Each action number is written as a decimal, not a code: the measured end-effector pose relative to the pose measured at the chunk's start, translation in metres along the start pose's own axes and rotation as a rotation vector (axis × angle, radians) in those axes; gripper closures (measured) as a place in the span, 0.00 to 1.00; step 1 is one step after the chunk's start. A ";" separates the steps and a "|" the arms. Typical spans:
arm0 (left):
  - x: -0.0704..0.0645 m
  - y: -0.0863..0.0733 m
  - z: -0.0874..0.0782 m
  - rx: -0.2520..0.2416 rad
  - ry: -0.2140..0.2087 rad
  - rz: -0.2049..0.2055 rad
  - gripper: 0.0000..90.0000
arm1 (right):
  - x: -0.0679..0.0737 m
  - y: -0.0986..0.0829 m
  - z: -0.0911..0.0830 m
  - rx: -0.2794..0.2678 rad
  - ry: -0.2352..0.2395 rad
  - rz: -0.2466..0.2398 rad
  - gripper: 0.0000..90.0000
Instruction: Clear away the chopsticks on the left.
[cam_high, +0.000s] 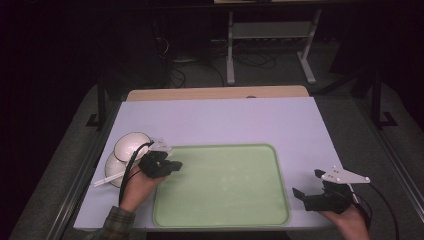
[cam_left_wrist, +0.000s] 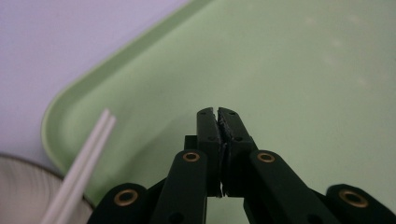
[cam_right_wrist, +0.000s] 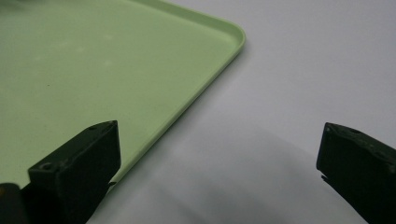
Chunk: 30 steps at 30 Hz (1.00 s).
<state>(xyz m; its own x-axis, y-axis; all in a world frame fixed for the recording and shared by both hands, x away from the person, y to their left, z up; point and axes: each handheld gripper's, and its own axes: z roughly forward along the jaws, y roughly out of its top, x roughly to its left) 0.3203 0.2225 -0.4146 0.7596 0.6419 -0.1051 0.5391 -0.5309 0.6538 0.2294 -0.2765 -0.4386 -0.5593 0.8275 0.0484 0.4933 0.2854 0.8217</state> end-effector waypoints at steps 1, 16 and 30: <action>-0.001 -0.002 -0.002 0.001 -0.006 0.007 0.96 | 0.000 0.000 0.001 0.003 0.002 0.000 0.00; -0.003 -0.055 -0.052 -0.015 0.019 -0.002 0.83 | 0.001 0.002 0.003 0.003 0.014 -0.015 0.00; 0.014 -0.089 -0.096 -0.062 0.069 -0.085 0.70 | 0.003 0.017 0.019 -0.010 0.056 -0.049 0.00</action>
<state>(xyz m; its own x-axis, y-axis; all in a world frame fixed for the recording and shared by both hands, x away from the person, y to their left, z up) 0.2480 0.3318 -0.4018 0.6842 0.7207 -0.1118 0.5753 -0.4392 0.6901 0.2487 -0.2594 -0.4356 -0.6191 0.7843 0.0399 0.4581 0.3194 0.8295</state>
